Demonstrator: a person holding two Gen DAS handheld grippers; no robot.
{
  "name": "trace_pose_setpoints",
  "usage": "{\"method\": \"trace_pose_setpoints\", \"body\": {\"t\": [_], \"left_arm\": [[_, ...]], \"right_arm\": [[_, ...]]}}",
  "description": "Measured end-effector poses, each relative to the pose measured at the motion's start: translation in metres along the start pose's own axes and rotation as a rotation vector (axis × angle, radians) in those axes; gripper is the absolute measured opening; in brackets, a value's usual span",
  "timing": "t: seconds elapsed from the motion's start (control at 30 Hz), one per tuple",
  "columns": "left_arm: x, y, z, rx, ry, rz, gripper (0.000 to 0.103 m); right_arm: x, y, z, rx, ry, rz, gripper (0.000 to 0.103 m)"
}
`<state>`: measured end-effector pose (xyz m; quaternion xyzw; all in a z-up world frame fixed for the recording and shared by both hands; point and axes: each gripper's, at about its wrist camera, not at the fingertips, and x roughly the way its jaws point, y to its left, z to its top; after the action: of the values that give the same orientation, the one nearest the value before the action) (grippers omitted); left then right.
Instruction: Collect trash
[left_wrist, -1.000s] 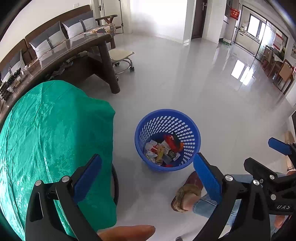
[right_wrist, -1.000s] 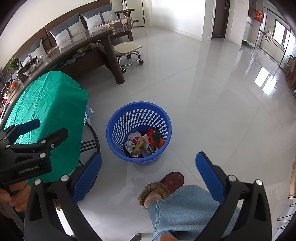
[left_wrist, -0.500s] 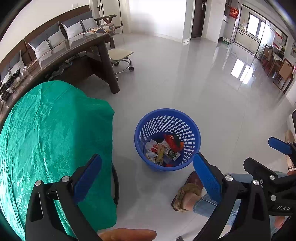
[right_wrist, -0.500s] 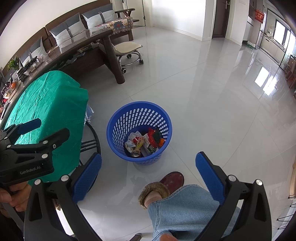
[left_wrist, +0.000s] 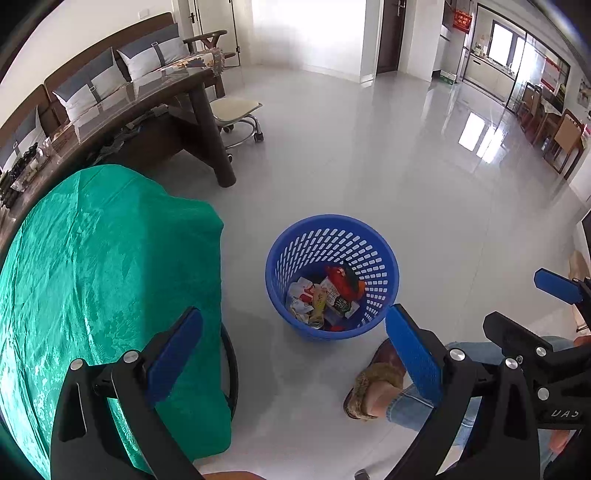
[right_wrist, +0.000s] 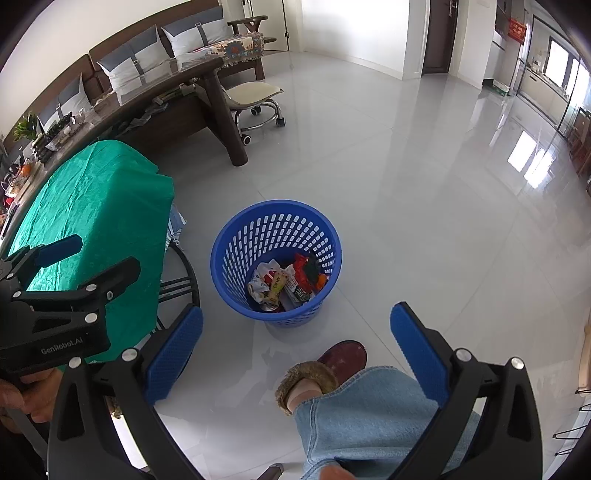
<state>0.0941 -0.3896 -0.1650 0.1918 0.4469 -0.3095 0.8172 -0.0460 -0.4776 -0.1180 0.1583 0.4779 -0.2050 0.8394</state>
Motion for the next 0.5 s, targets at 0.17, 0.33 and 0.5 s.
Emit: {"method": "trace_pose_setpoints", "body": {"t": [0.17,0.33,0.5], "left_arm": [[0.002,-0.004,0.001,0.003,0.005,0.004,0.098],[0.003,-0.004,0.001,0.004,0.009,0.005,0.098],[0.008,-0.002,0.003,-0.004,0.048,-0.016,0.098]], "right_arm": [[0.001,-0.003,0.0,0.006,0.001,0.002,0.098],[0.002,-0.007,0.001,0.011,0.005,0.001,0.098],[0.004,-0.011,0.003,0.014,0.01,-0.003,0.098]]}}
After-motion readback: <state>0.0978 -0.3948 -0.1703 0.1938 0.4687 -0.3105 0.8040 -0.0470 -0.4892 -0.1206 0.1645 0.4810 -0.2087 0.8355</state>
